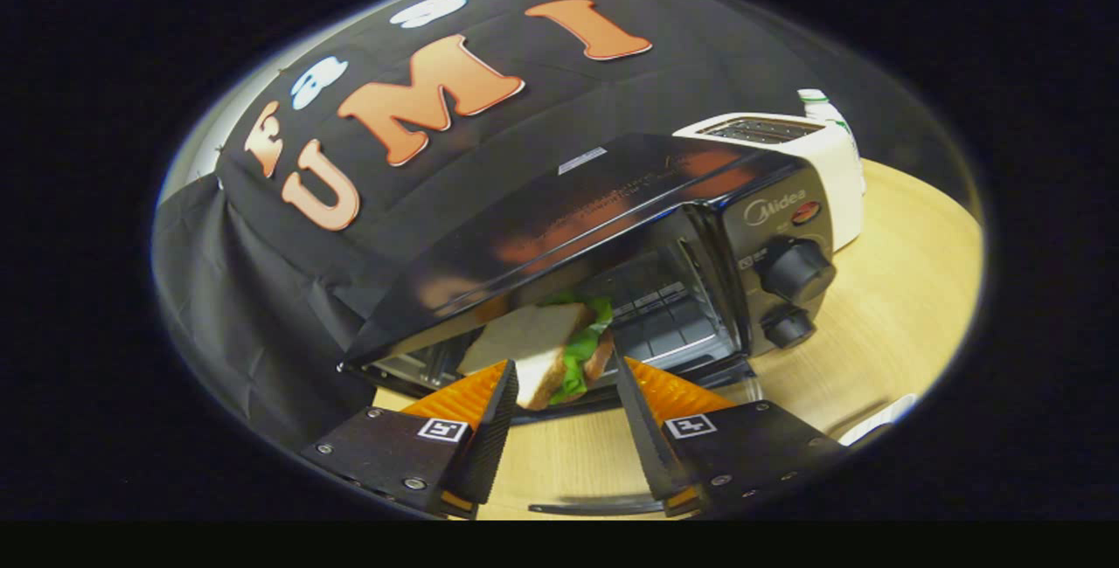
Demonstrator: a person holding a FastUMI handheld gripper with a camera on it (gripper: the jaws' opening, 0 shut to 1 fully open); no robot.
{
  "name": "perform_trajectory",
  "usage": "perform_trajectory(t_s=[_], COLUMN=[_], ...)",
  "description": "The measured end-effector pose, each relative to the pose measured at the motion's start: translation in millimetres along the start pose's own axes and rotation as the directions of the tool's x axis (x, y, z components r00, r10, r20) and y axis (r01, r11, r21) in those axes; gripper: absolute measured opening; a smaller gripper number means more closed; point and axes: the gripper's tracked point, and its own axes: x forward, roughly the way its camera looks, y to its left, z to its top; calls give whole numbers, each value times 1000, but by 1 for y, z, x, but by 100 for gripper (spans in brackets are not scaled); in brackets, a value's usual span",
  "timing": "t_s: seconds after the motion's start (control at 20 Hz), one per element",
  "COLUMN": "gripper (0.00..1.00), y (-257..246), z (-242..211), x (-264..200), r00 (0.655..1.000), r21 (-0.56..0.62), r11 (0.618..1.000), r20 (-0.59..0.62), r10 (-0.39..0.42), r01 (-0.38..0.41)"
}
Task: Open the toaster oven, put the food inside, and close the toaster oven door.
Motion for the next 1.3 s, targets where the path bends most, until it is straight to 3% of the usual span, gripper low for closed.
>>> perform_trajectory(t_s=[0.3,0.6,0.95,1.0,1.3], gripper=[67,68,69,76,85], y=[-3,-14,-48,-53,-61], z=[-43,-97,-142,-145,-158], x=[-49,-91,-119,-119,-97], r00=[990,962,917,912,881], r21=[-178,-341,-370,-374,-386], r11=[984,938,927,926,922], r20=[-139,-269,-388,-394,-448], r10=[1,-35,-98,-111,-152], r01=[-26,-61,-57,-49,-38])
